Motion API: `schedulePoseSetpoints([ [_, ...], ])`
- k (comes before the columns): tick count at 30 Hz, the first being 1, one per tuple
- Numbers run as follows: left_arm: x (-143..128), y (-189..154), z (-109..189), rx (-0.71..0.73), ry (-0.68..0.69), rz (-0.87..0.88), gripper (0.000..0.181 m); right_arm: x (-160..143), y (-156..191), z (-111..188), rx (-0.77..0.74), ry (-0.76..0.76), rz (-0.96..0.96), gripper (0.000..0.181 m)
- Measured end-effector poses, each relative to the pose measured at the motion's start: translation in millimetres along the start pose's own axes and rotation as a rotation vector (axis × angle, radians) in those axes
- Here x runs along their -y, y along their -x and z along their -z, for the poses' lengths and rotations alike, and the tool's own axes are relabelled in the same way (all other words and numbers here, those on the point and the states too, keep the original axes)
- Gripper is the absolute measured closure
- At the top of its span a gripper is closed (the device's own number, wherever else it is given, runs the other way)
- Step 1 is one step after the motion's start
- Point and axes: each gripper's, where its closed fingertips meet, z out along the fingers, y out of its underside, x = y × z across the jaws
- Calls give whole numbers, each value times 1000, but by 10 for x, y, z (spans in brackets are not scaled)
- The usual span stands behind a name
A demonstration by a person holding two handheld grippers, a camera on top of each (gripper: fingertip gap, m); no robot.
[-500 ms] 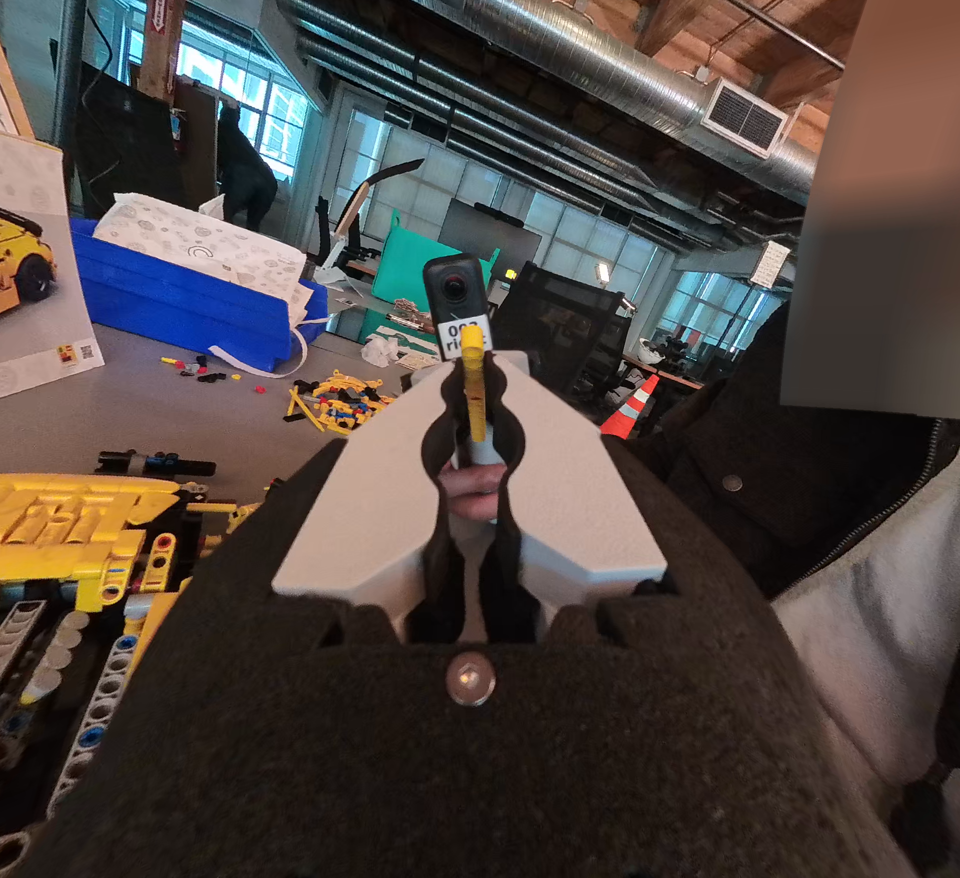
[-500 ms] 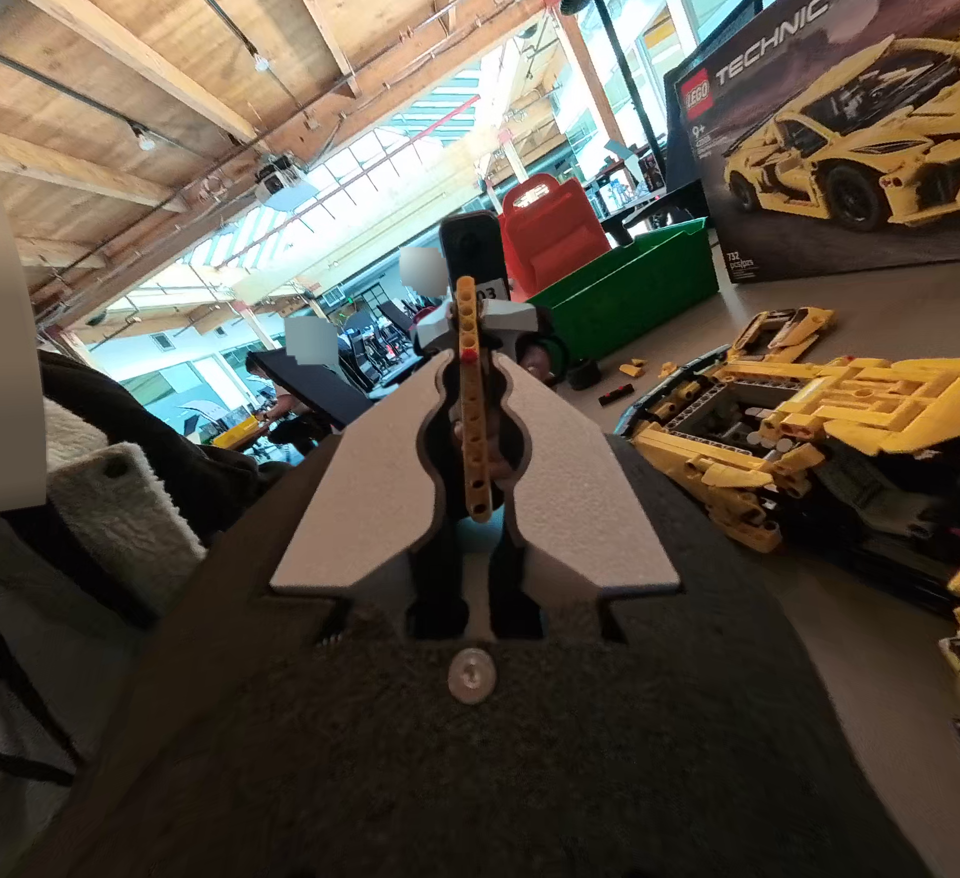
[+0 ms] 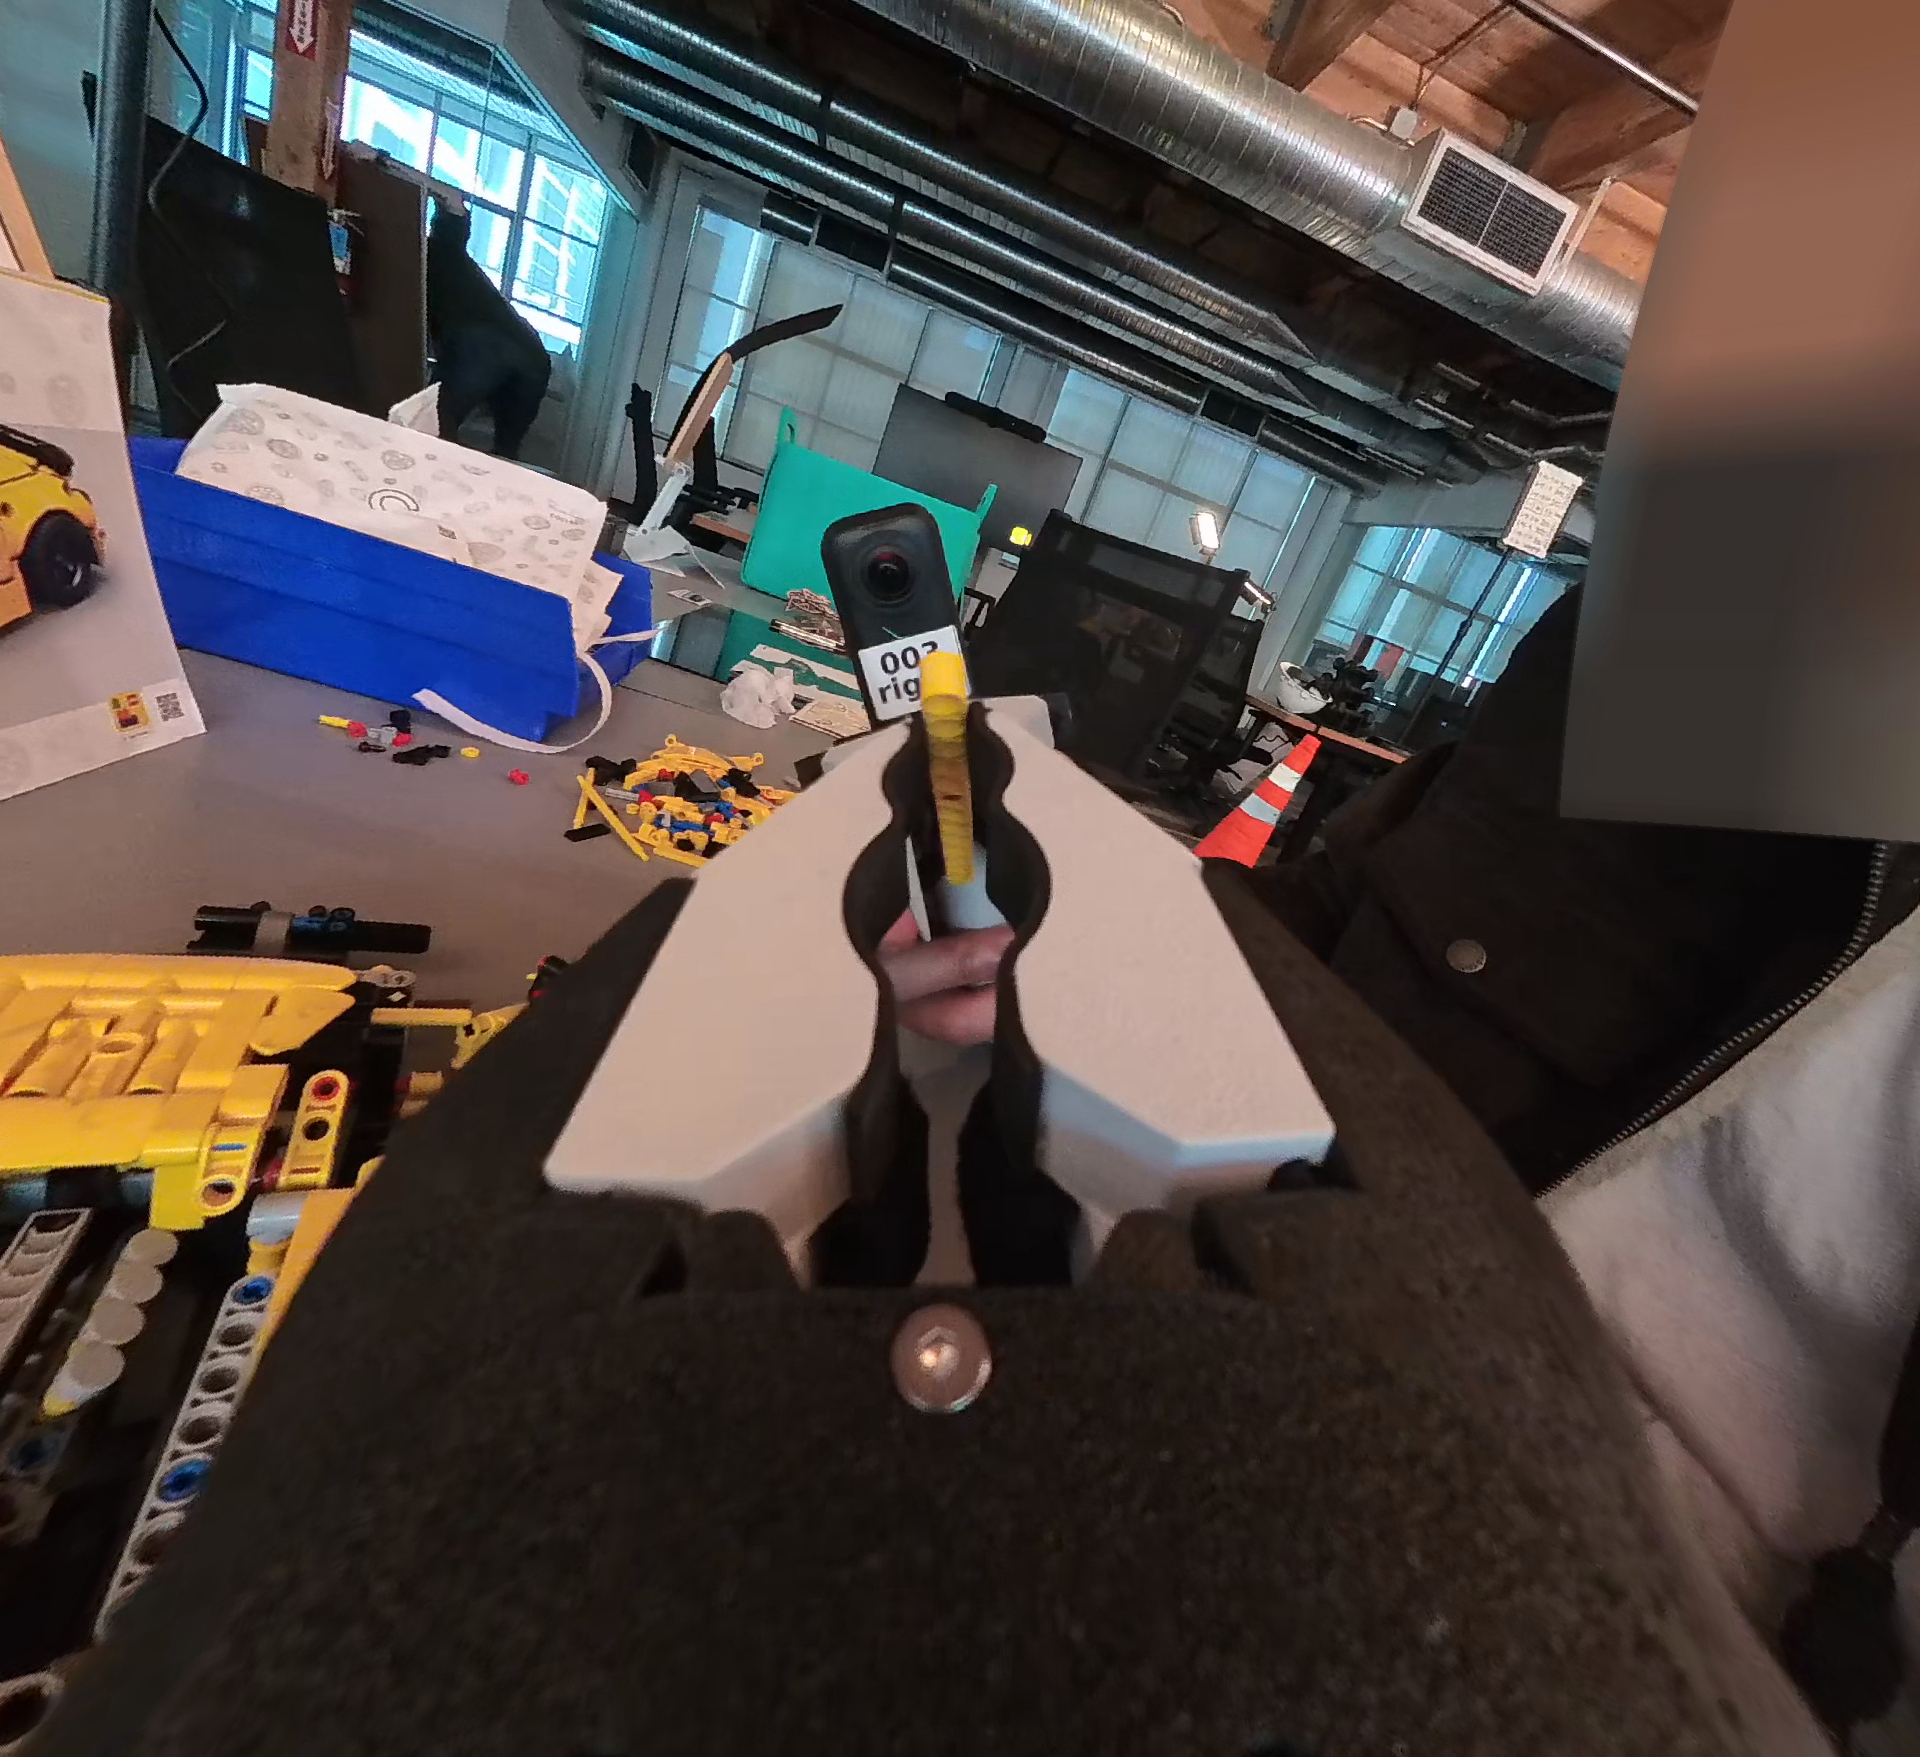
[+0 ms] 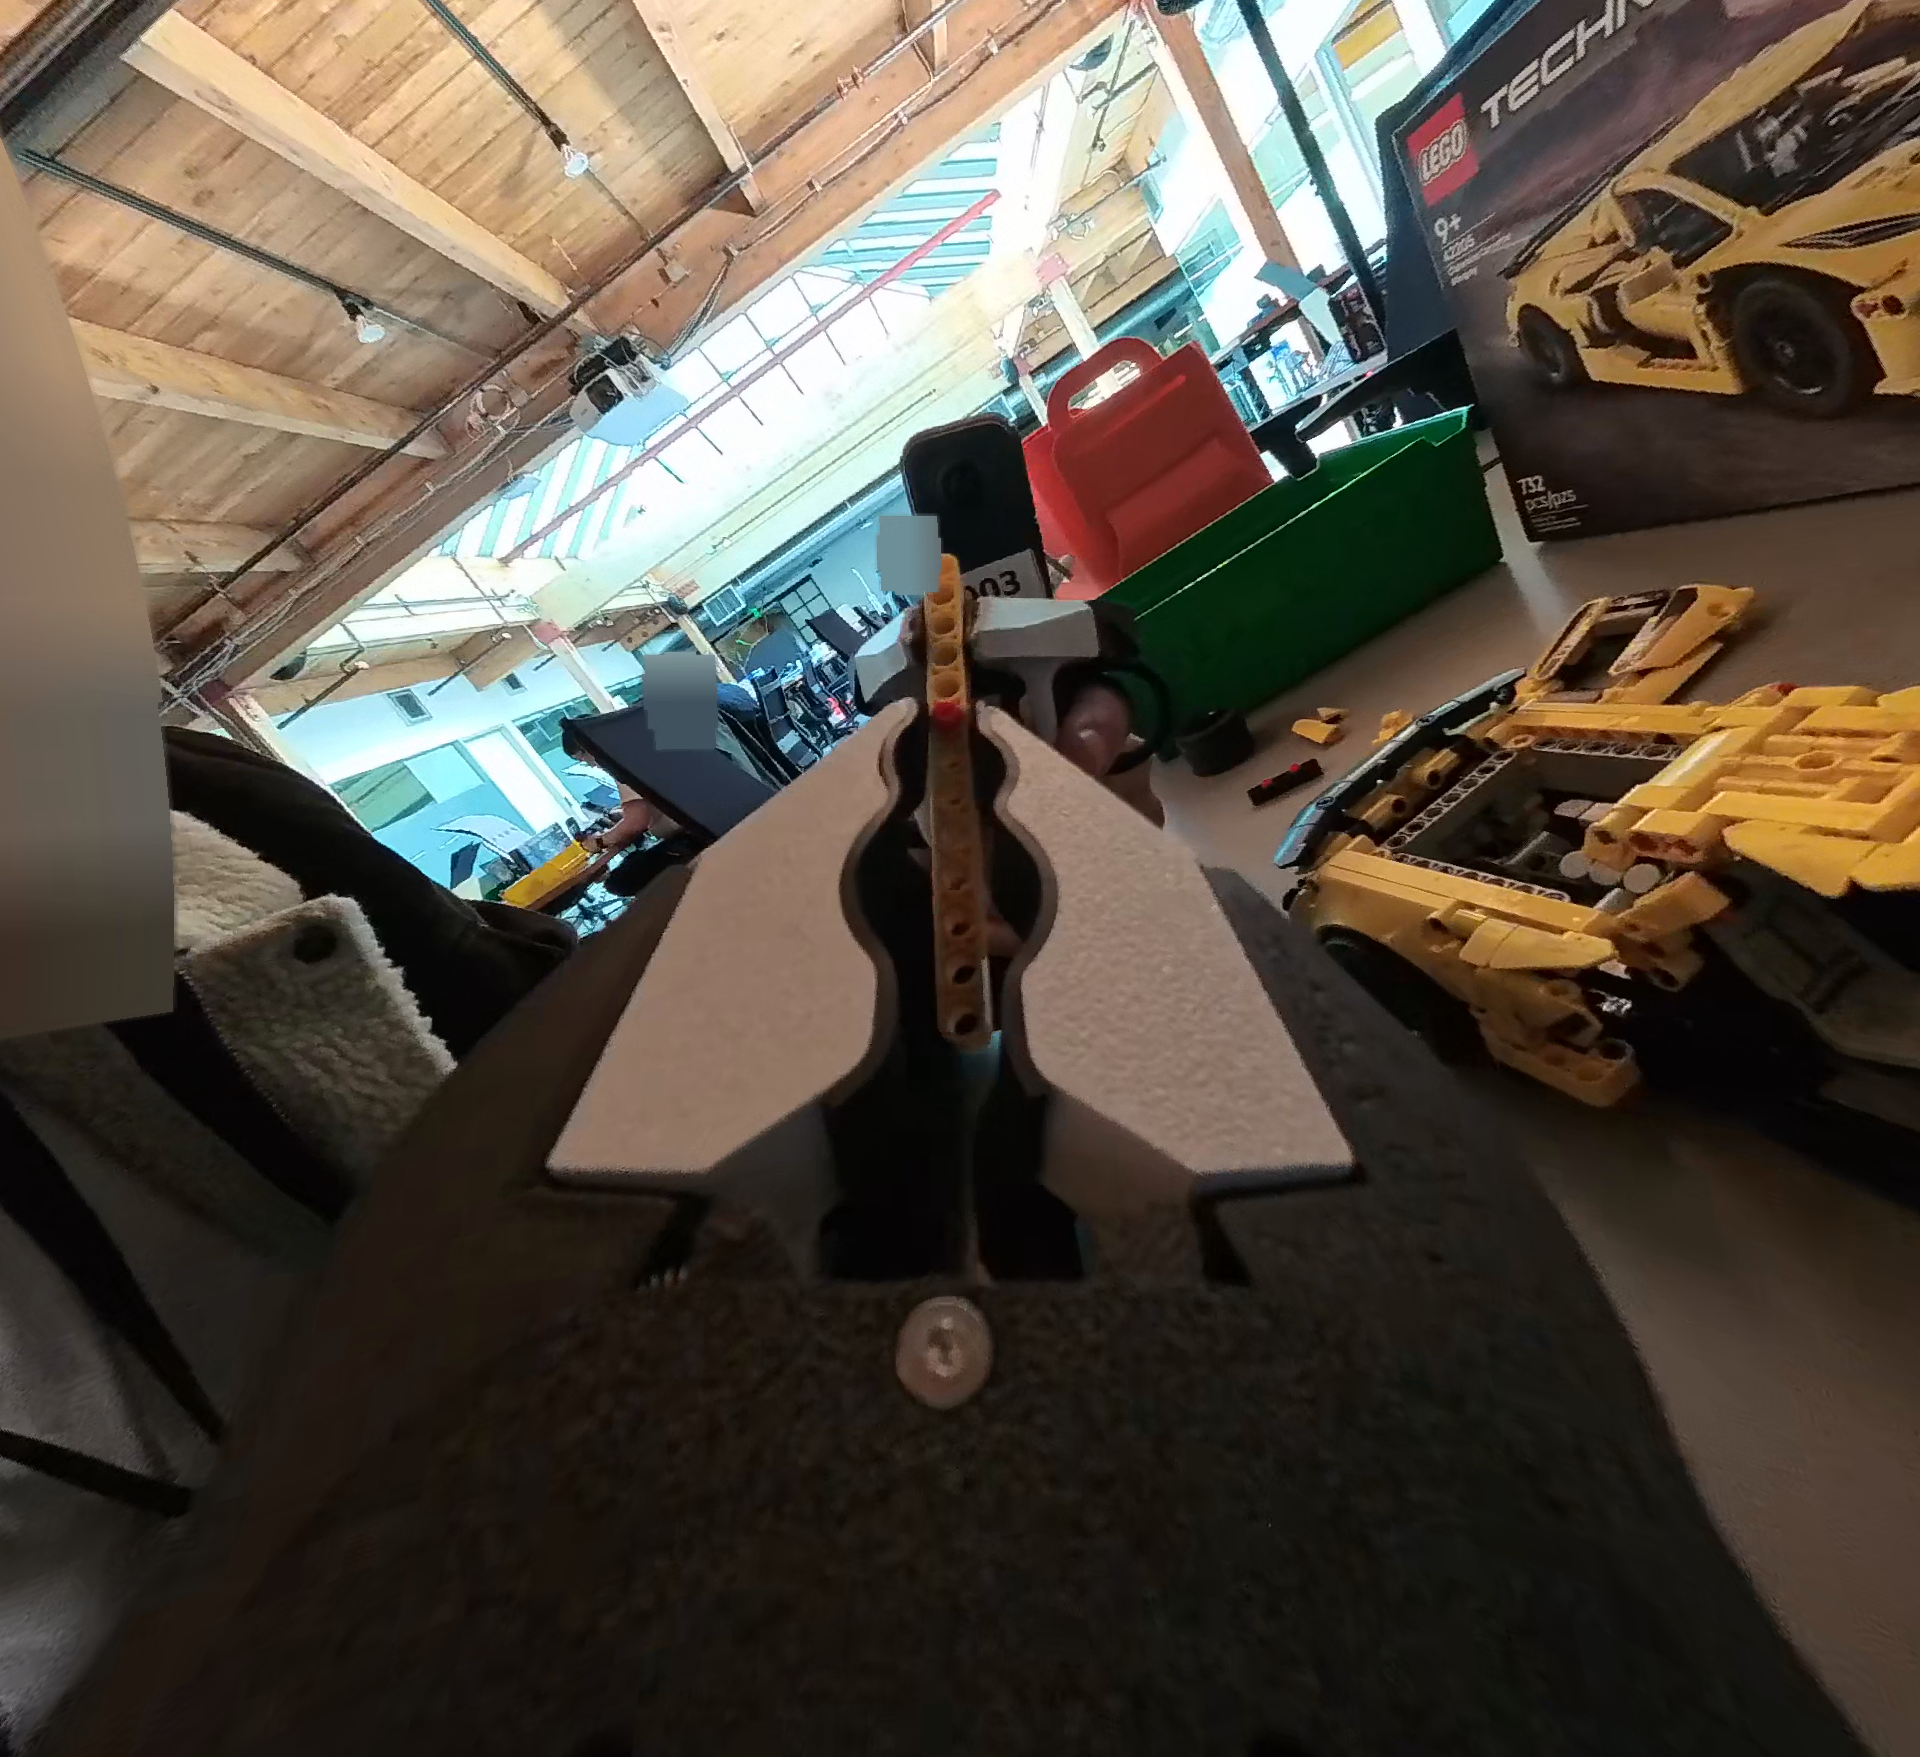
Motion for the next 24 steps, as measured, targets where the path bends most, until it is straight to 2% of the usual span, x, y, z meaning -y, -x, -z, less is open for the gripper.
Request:
schedulePoseSetpoints([
  [4, -16, -1, -4, 5, 12, -13, 174, -7, -3, 11, 5, 7, -14, 175],
  [14, -97, 138, -11, 137, 85, -143, 174, -1, -154, 60, -82, 3, -2, 176],
  [23, -152, 214, -15, 246, 152, -325, 174, 10, -260, 95, -121, -25, -62, 179],
  [24, -169, 173, -26, 226, 161, -345, 174, 25, -336, 121, -174, -36, -65, 181],
])
